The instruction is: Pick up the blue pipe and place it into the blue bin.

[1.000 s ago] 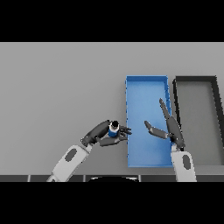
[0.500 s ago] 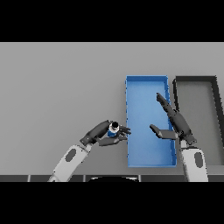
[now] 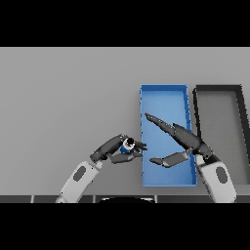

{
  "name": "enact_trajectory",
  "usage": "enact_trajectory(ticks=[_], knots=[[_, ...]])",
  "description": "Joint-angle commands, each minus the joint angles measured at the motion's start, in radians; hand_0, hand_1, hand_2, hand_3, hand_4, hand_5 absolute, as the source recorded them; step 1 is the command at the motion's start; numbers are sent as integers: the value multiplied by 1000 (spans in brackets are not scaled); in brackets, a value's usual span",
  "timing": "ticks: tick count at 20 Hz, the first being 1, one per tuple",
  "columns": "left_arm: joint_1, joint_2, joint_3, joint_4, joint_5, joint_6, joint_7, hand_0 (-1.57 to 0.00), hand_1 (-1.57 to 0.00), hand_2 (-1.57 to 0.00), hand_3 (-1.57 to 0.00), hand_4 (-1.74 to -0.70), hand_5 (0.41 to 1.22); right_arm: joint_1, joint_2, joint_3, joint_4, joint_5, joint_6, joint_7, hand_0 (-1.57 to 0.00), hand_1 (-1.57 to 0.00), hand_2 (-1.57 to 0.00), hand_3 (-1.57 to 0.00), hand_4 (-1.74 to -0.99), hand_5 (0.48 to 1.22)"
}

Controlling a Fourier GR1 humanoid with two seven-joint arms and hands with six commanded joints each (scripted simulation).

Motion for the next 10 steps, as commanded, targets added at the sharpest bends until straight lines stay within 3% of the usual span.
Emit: enact_trajectory(ticks=[1, 4, 10], knots=[[-9, -6, 7, -4, 4, -1, 24, -1571, -1571, -1571, -1571, -1475, 1221, -16, 2, 11, -2, -15, 8, 18, 1, 0, 0, 1, -1242, 524], [1, -13, 17, -2, 1, -19, 16, -1571, -1571, -1571, -1571, -1475, 1221, -64, 33, 68, 8, -56, 29, 88, 1, 1, 0, 1, -1227, 528], [1, -42, 31, 11, 2, -61, 30, -1571, -1571, -1571, -1571, -1476, 1221, -196, 96, 149, 82, -49, 69, 163, 1, 1, 1, 1, -1192, 514]])
